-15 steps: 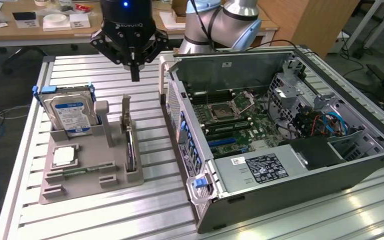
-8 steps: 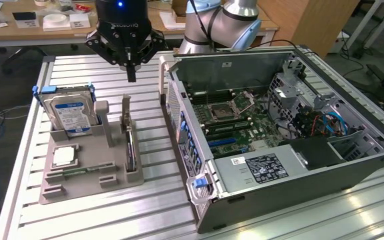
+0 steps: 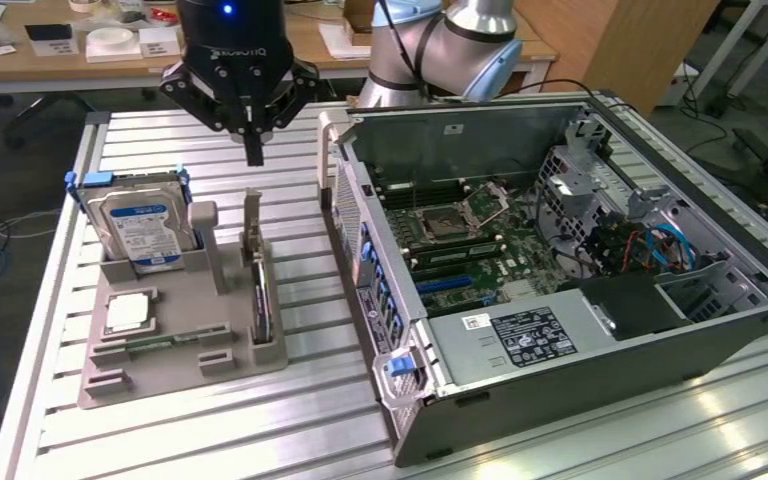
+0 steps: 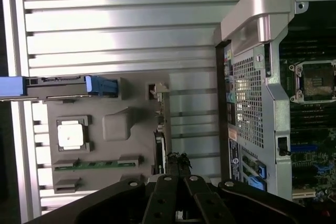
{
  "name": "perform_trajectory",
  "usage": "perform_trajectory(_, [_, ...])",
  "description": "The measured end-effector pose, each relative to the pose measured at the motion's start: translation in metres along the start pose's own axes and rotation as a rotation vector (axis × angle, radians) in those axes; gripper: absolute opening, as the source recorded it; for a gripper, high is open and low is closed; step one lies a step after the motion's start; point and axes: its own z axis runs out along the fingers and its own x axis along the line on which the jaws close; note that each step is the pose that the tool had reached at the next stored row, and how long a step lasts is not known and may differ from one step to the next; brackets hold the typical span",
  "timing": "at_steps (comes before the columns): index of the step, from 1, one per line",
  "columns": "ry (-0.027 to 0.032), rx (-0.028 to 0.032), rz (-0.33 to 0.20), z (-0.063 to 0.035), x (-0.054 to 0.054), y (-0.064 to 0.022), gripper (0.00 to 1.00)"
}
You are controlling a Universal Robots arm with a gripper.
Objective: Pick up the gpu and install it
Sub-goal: 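Reach for the gpu, then pick up the gpu and move the gpu toward the slot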
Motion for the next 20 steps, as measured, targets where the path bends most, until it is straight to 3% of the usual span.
perform_trajectory(9, [0.0000,0.0000,0.000,-0.0001,0.0095,-0.0015,0.11])
perform_trajectory(20, [0.0000,0.0000,0.000,-0.0001,0.0095,-0.0015,0.11])
